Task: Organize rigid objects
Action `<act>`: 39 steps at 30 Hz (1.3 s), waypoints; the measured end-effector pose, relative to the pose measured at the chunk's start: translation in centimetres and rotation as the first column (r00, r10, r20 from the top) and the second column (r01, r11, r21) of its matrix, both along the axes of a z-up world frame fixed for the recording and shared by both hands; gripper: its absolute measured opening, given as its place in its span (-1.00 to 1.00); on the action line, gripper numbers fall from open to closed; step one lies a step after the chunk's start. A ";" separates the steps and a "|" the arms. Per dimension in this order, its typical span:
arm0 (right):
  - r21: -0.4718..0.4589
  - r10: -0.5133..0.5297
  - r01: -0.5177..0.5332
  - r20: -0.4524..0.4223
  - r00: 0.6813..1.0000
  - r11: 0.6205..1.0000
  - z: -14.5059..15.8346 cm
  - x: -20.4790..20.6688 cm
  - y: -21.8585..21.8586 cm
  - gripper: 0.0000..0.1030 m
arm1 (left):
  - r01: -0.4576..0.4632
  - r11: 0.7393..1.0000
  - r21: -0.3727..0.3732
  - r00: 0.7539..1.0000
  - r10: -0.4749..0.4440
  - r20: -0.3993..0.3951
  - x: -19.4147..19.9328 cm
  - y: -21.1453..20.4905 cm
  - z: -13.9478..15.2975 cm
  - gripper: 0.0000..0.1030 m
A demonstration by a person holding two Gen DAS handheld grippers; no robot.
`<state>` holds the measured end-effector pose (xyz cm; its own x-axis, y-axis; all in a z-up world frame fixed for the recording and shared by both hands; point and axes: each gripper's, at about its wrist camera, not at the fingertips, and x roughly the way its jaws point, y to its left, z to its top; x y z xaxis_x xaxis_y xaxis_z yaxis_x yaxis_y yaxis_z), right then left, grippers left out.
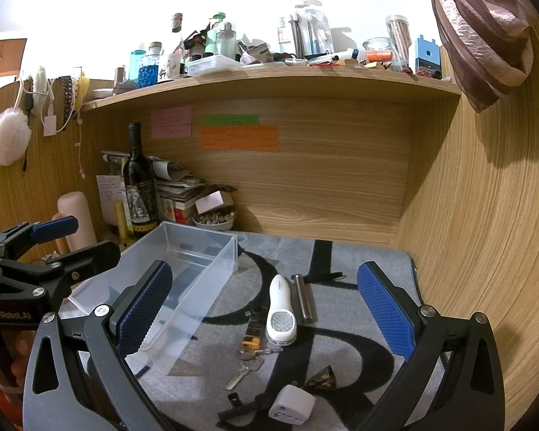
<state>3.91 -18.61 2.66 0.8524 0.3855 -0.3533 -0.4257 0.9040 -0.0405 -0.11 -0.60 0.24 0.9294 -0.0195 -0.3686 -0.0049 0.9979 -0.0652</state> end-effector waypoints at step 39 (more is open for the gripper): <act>-0.095 -0.143 0.126 -0.212 0.967 0.988 -5.0 3.2 -3.6 0.43 | -0.159 0.987 -0.017 0.920 0.142 -0.365 4.8 11.0 -5.6 -0.12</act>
<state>7.11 -22.18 -2.37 0.7936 0.2356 -0.5610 -0.3070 0.9511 -0.0347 4.68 10.39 -5.39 0.7265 0.0853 -0.6818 -0.1862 0.9796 -0.0758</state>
